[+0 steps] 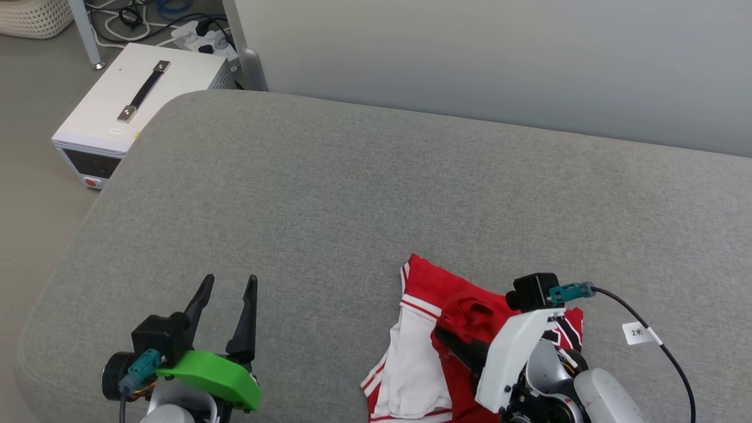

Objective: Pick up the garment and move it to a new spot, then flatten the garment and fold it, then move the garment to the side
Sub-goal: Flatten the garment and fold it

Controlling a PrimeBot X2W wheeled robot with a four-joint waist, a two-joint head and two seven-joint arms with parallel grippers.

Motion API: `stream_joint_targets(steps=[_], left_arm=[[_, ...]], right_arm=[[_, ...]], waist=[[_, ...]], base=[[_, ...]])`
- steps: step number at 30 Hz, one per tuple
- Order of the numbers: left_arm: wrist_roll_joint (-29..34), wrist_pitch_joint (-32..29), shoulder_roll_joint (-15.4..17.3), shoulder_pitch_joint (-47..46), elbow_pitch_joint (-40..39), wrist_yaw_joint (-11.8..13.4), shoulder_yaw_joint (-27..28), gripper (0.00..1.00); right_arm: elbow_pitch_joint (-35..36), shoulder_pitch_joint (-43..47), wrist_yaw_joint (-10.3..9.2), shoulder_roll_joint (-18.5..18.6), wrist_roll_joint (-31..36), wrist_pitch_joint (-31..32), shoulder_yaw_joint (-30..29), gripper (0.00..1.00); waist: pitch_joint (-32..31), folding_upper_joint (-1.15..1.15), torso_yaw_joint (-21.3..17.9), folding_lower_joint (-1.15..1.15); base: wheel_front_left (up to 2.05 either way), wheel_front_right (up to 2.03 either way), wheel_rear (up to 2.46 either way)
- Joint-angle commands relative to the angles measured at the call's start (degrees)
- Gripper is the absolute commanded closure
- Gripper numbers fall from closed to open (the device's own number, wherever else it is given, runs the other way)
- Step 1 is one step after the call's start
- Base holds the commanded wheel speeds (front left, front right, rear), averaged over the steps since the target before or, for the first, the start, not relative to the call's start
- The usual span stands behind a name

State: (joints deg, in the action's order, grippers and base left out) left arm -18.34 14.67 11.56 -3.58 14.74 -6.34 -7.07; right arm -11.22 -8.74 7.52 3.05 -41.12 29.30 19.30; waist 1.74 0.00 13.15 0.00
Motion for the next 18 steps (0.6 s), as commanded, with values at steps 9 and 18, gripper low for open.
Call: stream_joint_targets(steps=[9, 18], left_arm=[[0.94, 0.33, -1.0, -0.96, 0.75, -0.53, 0.23, 0.0], [1.1, 0.33, -0.98, -0.62, 1.37, -0.68, 1.07, 0.0]], right_arm=[[-9.3, -4.9, -0.03, -0.16, 1.7, -5.19, 2.01, 0.0], [-9.0, -7.2, -0.03, -0.17, -2.35, -6.15, 6.89, 0.0]], waist=[[0.49, 0.0, 1.82, 0.0], [-0.49, 0.0, 0.92, 0.0]], base=[[0.0, 0.0, 0.0], [0.0, 0.0, 0.0]])
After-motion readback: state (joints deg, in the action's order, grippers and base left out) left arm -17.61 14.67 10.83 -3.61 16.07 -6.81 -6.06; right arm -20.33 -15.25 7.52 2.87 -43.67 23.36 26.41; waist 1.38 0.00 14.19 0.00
